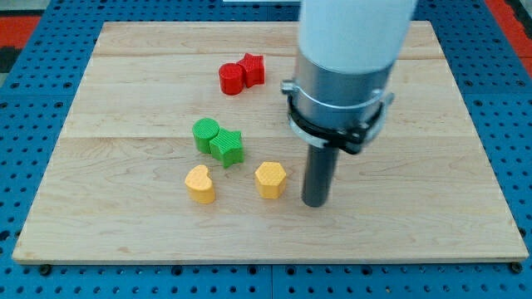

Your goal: Push the yellow hexagon into the yellow heart

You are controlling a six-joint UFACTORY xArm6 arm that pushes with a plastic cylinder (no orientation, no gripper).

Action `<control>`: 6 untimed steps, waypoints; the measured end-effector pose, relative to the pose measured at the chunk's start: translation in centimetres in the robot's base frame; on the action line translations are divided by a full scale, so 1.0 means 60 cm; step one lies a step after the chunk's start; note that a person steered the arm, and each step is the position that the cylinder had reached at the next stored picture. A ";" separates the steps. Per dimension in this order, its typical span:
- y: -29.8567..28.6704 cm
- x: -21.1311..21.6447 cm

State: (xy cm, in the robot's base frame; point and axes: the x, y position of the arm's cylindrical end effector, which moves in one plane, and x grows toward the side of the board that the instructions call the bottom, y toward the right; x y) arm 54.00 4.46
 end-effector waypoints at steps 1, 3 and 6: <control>-0.068 -0.007; -0.006 -0.075; -0.172 -0.052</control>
